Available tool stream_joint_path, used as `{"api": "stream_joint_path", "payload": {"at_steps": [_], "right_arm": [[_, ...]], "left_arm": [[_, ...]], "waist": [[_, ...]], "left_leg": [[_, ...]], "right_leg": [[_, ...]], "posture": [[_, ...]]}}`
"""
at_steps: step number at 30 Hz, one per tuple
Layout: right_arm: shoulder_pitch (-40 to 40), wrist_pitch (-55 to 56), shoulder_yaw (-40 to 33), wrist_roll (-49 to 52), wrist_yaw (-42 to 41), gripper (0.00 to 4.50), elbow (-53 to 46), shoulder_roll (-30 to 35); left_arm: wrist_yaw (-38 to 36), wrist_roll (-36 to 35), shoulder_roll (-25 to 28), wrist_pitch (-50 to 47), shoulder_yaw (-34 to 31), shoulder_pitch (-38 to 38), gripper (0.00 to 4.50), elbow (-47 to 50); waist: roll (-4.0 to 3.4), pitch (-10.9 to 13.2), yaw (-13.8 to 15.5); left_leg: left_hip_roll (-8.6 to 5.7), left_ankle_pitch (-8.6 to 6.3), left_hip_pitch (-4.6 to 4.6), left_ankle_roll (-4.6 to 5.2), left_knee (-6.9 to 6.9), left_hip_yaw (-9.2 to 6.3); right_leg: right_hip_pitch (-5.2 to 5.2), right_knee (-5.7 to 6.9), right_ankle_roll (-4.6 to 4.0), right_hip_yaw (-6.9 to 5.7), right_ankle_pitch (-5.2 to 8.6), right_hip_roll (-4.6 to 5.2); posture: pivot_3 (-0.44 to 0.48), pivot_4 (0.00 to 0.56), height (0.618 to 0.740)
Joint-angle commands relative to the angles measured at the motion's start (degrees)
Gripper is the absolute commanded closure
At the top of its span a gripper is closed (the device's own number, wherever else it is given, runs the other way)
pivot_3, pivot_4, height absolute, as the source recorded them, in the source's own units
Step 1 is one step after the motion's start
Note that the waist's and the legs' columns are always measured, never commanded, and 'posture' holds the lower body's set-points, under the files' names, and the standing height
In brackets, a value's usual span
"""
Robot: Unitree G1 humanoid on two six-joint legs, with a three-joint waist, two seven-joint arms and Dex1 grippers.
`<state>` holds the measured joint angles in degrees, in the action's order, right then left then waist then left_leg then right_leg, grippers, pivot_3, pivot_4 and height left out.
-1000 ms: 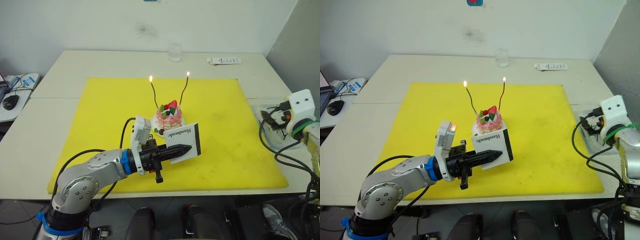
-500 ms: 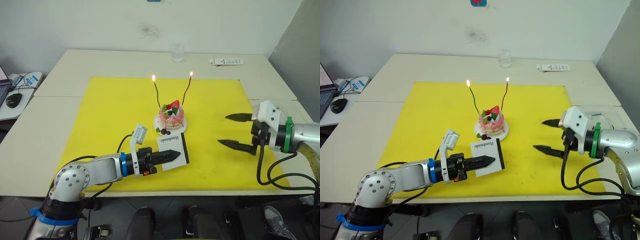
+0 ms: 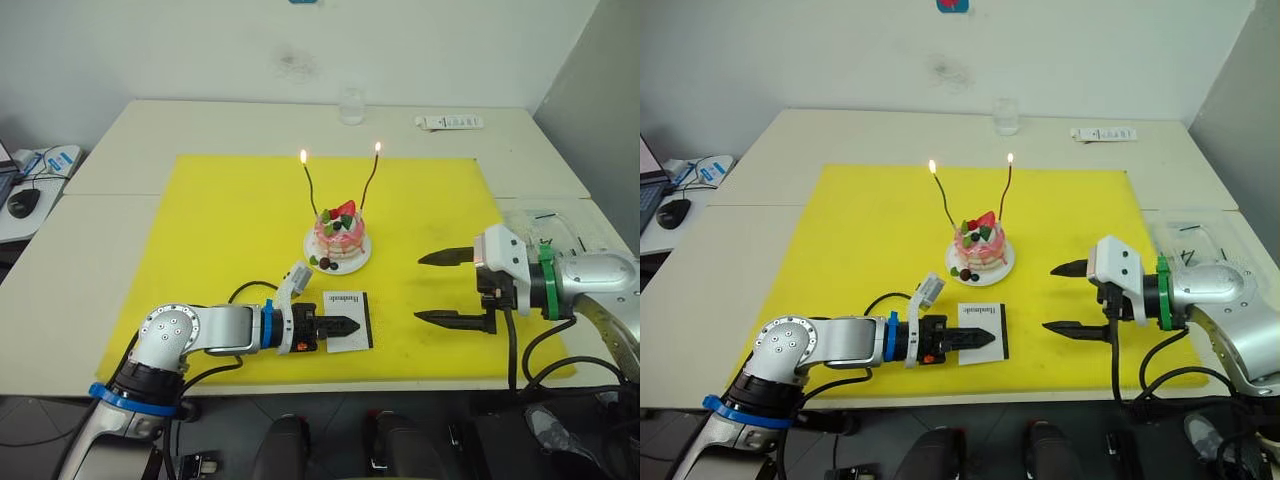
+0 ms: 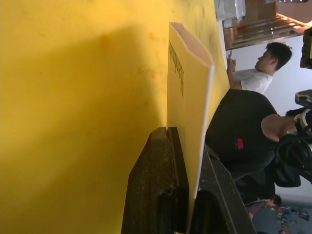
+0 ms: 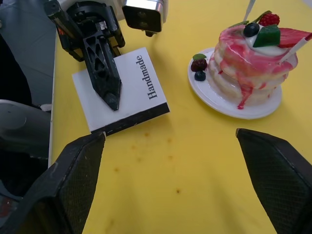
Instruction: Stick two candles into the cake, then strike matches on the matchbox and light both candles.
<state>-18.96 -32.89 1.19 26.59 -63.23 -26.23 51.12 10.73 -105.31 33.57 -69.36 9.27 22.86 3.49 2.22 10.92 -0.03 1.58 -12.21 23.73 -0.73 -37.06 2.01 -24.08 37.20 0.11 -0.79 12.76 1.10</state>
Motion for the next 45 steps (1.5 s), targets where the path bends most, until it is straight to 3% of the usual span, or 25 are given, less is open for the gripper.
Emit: {"api": "stream_joint_path", "payload": {"at_steps": [1, 3, 11, 19, 31, 34, 36, 39, 42, 45], "right_arm": [[-0.57, -0.89, -1.9, 1.61, 1.47, 0.02, -1.86, -0.12], [-0.02, -0.55, -2.04, 1.61, 1.4, 0.02, -1.75, 0.12], [-1.18, 0.61, -0.87, 0.85, 1.8, 0.0, -0.51, -0.43], [-2.24, 2.0, 0.1, 0.12, 1.65, 0.0, 1.34, -1.11], [-2.68, 7.27, 1.35, -1.99, -1.66, 0.0, 7.13, -1.24], [-2.58, 8.19, 0.96, -2.46, -2.41, 0.0, 8.6, -0.85], [-2.03, 8.51, -0.27, -2.46, -2.84, 0.0, 9.57, -0.21], [-1.33, 8.27, -2.37, -1.87, -3.02, 0.0, 10.8, 0.81], [-1.65, 7.23, -3.78, -1.76, -1.73, 0.0, 12.36, 0.77], [-1.87, 6.41, -5.28, -1.65, -0.24, 0.0, 13.86, 0.5]], "left_arm": [[2.14, -2.29, 0.41, 0.94, -0.81, 0.48, 4.5, -0.47], [2.55, -3.17, 0.78, 1.05, -1.04, 0.31, 4.5, -0.34], [4.46, -5.86, 1.7, 2.62, -1.1, -0.46, 2.3, 1.19], [4.63, -7.69, 6.22, 3.66, -3.31, -3.3, 0.01, 4.16], [-0.03, -7.58, 19.58, 4.24, -12.63, -10.21, 0.01, 7.68], [-8.89, 1.55, 22.96, 3.86, -16.92, -9.74, 0.01, 9.49], [-26.68, 21.69, 28.38, 14.42, -16.91, -10.97, 0.01, 13.93], [-45.76, 38.46, 32.67, 27.27, -18.82, -12.88, 0.01, 13.73], [-52.95, 50.38, 32.79, 36.75, -19.15, -14.84, 0.01, 10.95], [-53.3, 57.83, 30.45, 41.17, -20.02, -15.77, 0.01, 8.64]], "waist": [[0.0, 0.0, 0.0], [0.0, 0.0, 0.0], [0.0, 0.0, 0.0], [-0.01, 0.0, -0.07], [-0.02, -0.01, -0.05], [-0.01, 0.0, -0.03], [0.0, 0.0, -0.02], [-0.02, 0.01, 0.05], [-0.04, 0.0, 0.1], [-0.04, 0.0, 0.08]], "left_leg": [[-0.01, 0.0, 0.0, 0.0, 0.0, 0.01], [-0.01, 0.0, -0.01, 0.0, -0.01, 0.01], [0.0, 0.0, -0.02, 0.0, 0.0, 0.01], [0.02, 0.0, -0.07, 0.0, 0.01, 0.0], [0.04, 0.0, -0.15, -0.01, 0.05, 0.03], [0.04, 0.0, -0.14, -0.01, 0.05, 0.06], [0.01, 0.0, -0.14, -0.01, 0.06, 0.08], [-0.03, -0.01, -0.11, -0.03, 0.1, 0.21], [-0.02, -0.02, -0.07, -0.03, 0.15, 0.37], [0.04, -0.04, 0.01, -0.03, 0.17, 0.42]], "right_leg": [[0.0, 0.0, 0.0, 0.01, 0.0, 0.01], [0.0, 0.01, -0.01, 0.01, -0.01, 0.02], [0.0, 0.01, -0.02, 0.01, 0.0, 0.01], [0.01, 0.05, -0.04, 0.0, 0.0, 0.01], [0.01, 0.07, -0.37, 0.0, 0.18, 0.0], [0.01, 0.06, -0.39, 0.0, 0.19, 0.01], [0.0, 0.04, -0.41, 0.0, 0.2, 0.0], [-0.04, -0.05, -0.49, 0.01, 0.21, 0.0], [-0.09, -0.21, -0.51, 0.08, 0.22, 0.12], [-0.17, -0.23, -0.5, 0.13, 0.21, 0.16]], "posture": [[0.0, 0.15, 0.74], [0.0, 0.15, 0.74], [0.0, 0.15, 0.74], [0.0, 0.15, 0.74], [0.0, 0.15, 0.74], [0.0, 0.15, 0.74], [0.0, 0.15, 0.74], [0.0, 0.15, 0.74], [0.0, 0.15, 0.74], [0.0, 0.15, 0.74]]}}
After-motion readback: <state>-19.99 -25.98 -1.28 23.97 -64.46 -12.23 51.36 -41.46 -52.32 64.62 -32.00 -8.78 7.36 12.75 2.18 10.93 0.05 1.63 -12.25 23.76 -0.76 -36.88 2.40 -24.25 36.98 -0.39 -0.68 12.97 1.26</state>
